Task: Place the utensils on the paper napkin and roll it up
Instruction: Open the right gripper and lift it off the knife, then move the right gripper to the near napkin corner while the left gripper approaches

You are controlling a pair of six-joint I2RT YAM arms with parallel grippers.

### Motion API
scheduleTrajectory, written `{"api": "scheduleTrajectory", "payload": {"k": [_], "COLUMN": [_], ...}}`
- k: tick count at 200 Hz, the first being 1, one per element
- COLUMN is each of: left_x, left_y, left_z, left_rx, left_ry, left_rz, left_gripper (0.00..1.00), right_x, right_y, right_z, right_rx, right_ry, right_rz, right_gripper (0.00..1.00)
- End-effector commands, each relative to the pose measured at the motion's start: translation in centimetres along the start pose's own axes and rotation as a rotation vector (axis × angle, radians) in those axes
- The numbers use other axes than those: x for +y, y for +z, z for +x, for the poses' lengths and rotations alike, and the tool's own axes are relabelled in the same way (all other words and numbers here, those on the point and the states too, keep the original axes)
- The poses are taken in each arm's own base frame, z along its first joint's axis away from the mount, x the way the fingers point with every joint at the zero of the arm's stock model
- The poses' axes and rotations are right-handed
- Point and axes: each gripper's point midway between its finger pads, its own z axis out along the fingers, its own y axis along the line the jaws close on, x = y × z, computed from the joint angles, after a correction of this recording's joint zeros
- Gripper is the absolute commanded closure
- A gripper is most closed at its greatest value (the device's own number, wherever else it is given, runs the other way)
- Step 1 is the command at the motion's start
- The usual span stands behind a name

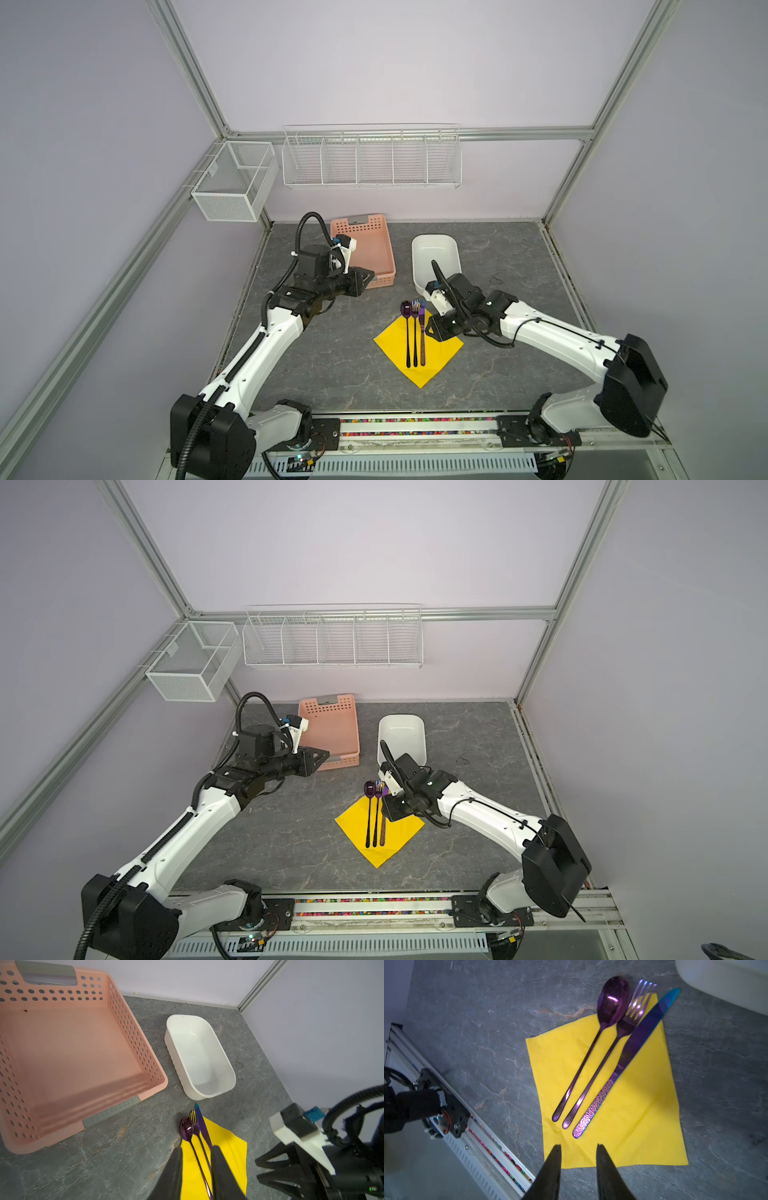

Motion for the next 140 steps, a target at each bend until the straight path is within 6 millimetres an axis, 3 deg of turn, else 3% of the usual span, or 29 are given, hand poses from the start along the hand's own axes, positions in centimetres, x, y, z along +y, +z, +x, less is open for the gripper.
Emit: {"api": "scheduleTrajectory", "payload": {"k": [1,24,45,53,103,140], "left_x": [-1.0,-1.2,-1.6,-1.7,-1.4,-0.8], "left_y": [0.6,1.2,1.8,2.1,1.9,1.2], "left_z": [-0.6,-0.5,-0.1,0.2,2.4,4.4], "left_rx": [-0.019,-0.013,0.003,0.015,0.063,0.076], "left_ry": [-0.019,-0.024,-0.019,-0.016,-0.033,-0.071], "left_rz": [0.036,0.029,0.03,0.027,0.003,-0.016], "left_gripper": [0.75,0.75,0.75,0.75,0.75,0.75], "right_x": [2.9,4.3,5.0,4.3,4.0,3.7], "right_y": [-0.2,0.2,0.8,1.7,5.1,7.1], "right_z": [1.2,3.5,4.7,6.1,9.4,10.7], "right_rx": [-0.007,-0.002,-0.004,0.033,0.119,0.15], "right_ry": [-0.303,-0.55,-0.717,-0.756,-0.975,-1.073], "right_rz": [-0.113,-0.134,-0.1,-0.077,0.046,0.126], "right_gripper": [0.65,0.64,0.56,0.53,0.47,0.47]}}
